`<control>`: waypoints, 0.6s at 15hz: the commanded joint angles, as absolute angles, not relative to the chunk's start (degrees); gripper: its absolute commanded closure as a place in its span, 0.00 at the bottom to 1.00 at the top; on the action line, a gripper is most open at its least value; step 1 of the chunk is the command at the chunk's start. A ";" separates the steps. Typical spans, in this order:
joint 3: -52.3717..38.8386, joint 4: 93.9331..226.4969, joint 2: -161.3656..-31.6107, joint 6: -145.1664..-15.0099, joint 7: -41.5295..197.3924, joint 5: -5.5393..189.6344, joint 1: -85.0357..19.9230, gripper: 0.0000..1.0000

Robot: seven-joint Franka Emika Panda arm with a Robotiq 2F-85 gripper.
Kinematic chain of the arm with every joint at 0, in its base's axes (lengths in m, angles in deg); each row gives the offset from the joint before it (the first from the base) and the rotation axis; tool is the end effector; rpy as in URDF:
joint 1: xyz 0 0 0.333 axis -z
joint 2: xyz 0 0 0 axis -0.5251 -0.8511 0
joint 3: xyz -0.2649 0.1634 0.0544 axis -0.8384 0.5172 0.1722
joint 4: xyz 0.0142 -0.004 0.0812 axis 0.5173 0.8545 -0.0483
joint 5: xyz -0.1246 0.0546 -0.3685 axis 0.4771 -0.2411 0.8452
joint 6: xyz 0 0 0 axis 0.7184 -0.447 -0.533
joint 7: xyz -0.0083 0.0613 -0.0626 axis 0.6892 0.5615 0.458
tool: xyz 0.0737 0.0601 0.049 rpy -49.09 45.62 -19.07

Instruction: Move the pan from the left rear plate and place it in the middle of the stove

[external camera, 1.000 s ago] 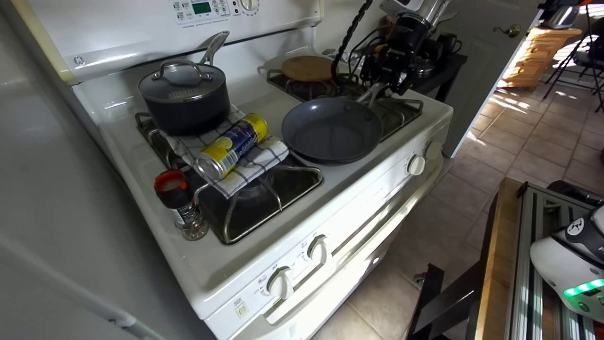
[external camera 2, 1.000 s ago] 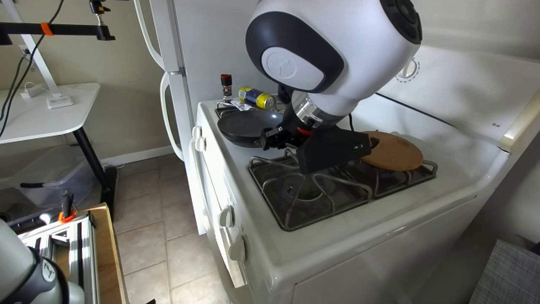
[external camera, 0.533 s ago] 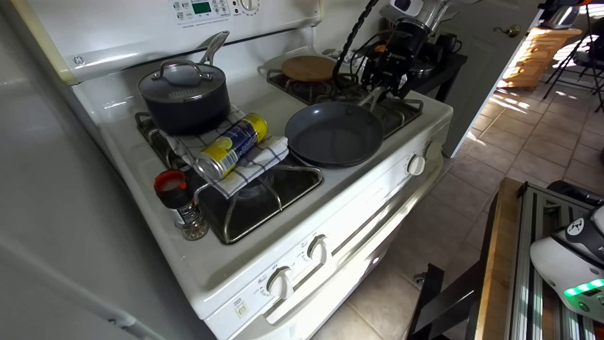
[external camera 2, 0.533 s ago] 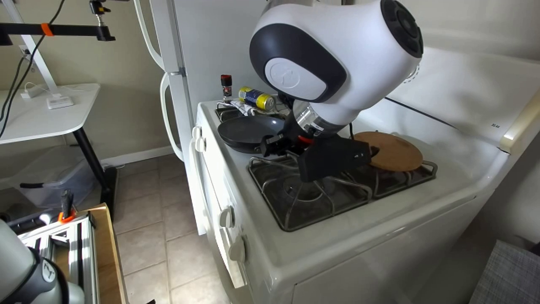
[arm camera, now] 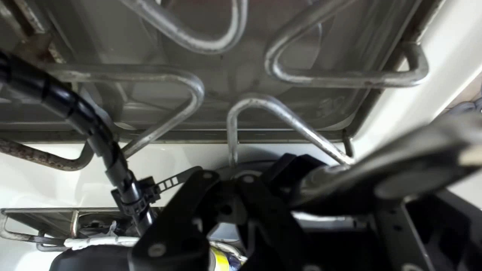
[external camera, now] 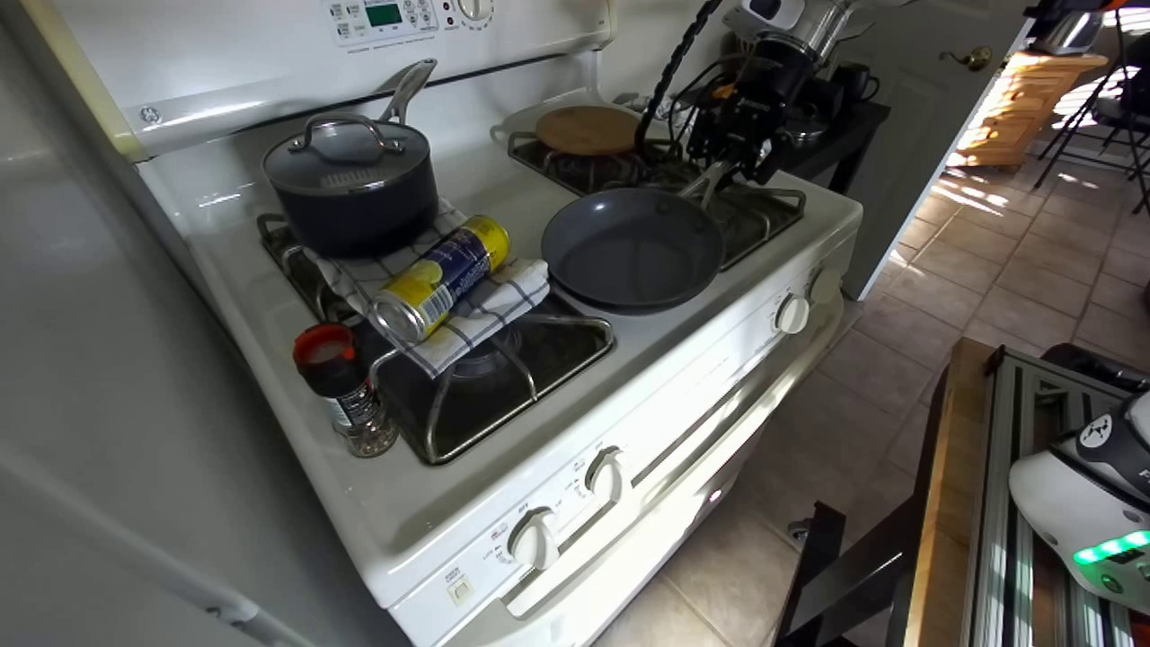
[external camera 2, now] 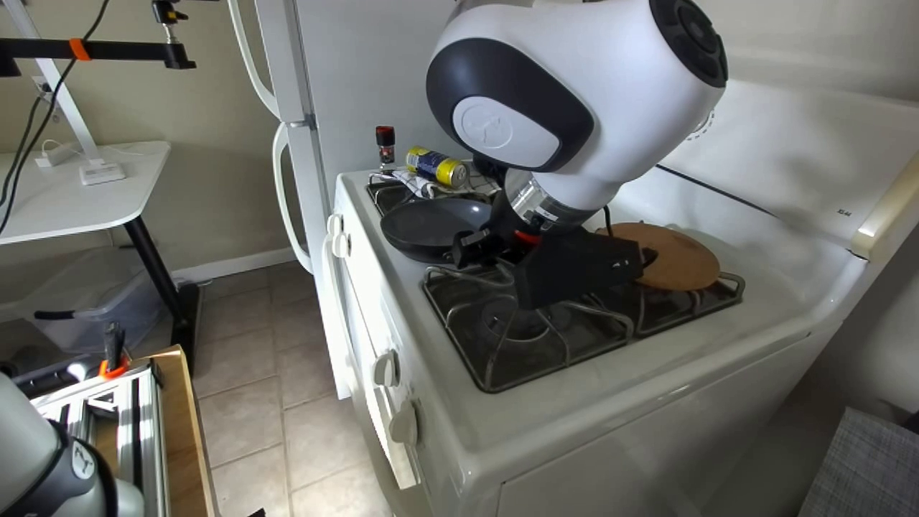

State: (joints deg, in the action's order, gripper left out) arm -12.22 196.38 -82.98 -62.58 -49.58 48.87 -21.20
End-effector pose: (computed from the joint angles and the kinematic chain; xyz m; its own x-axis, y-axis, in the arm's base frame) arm 0.4896 -0.1391 0.3356 0.1535 0.8009 0.5788 0.9840 -0.1774 -0.0155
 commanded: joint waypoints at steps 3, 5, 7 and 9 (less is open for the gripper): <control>-11.75 195.67 -82.62 -65.02 -44.91 52.04 -21.76 0.99; -11.64 195.36 -82.58 -64.80 -42.74 54.62 -21.97 0.99; -11.51 194.93 -82.51 -64.30 -39.73 57.68 -22.15 0.68; -11.28 194.73 -82.22 -64.44 -37.33 60.33 -22.37 0.55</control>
